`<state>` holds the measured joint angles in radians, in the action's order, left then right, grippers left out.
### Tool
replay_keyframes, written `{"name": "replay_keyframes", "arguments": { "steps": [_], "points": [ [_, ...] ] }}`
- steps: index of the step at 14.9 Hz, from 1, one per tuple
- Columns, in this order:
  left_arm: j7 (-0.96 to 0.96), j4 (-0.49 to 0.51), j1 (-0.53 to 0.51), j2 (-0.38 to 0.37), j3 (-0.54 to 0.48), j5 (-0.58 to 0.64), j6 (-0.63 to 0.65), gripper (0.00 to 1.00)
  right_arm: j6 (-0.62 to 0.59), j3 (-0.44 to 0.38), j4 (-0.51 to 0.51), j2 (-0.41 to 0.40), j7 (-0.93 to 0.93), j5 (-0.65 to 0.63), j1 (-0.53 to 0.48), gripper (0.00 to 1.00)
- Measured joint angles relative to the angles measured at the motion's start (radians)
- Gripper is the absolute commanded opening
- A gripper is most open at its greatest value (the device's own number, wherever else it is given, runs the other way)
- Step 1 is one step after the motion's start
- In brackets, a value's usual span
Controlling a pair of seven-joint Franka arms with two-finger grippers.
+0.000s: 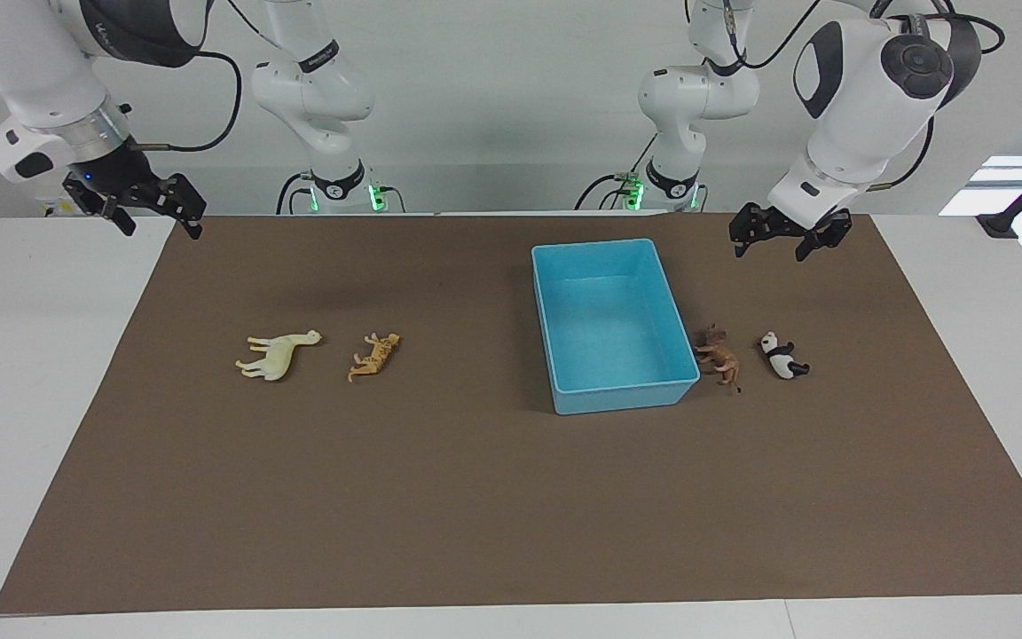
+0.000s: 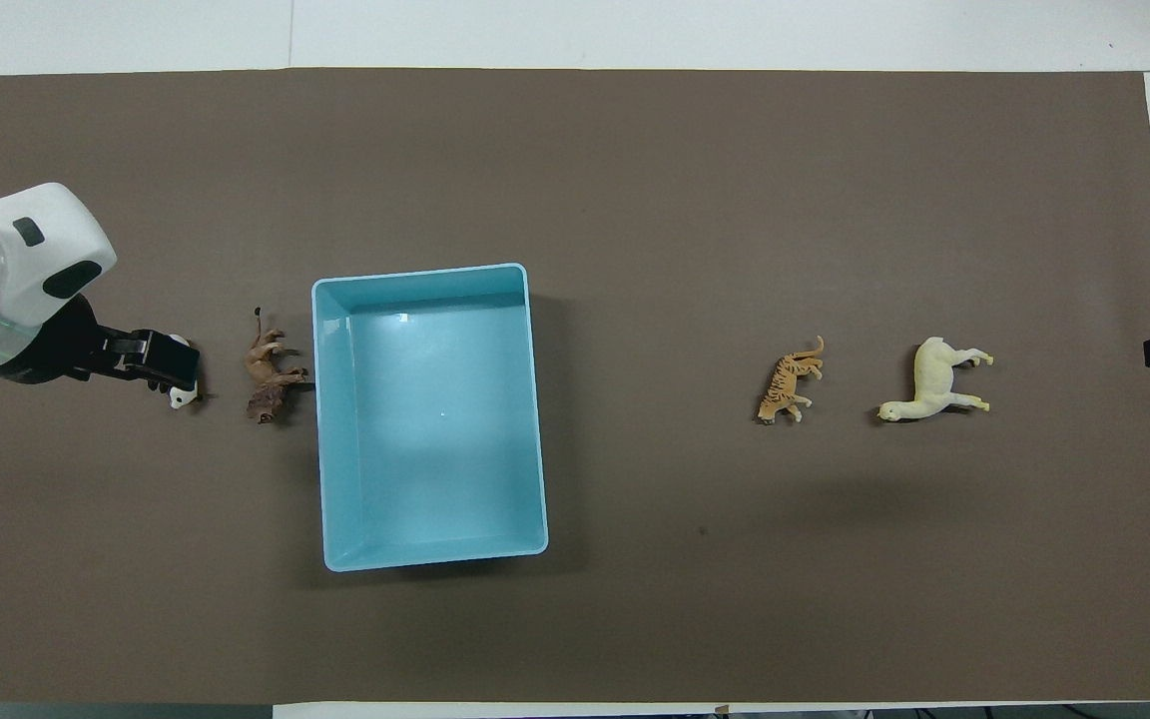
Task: Put all toys into storage box
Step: 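Reach the left gripper to the brown horse while the right gripper reaches the cream horse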
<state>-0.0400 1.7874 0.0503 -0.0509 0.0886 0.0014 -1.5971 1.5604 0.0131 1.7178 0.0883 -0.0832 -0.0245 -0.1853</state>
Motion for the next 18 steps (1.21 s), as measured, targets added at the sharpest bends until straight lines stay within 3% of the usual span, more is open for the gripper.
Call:
{"name": "replay_keyframes", "arguments": {
  "steps": [9,12,14,18],
  "points": [
    [0.088,0.005,-0.007,-0.001,-0.019,0.000,-0.060,1.00,0.009,0.001,0.000,0.001,0.000,0.000,0.000,1.00],
    [0.173,0.092,-0.012,-0.010,-0.047,0.000,-0.250,1.00,0.026,0.004,0.007,0.002,0.000,0.000,0.005,1.00],
    [0.187,0.157,-0.018,-0.003,-0.050,0.000,-0.311,1.00,0.062,0.004,0.041,0.003,0.000,0.000,0.008,1.00],
    [0.214,0.251,-0.019,0.056,-0.050,0.000,-0.448,1.00,0.243,0.004,0.197,-0.012,0.057,0.001,0.027,1.00]
  ]
}}
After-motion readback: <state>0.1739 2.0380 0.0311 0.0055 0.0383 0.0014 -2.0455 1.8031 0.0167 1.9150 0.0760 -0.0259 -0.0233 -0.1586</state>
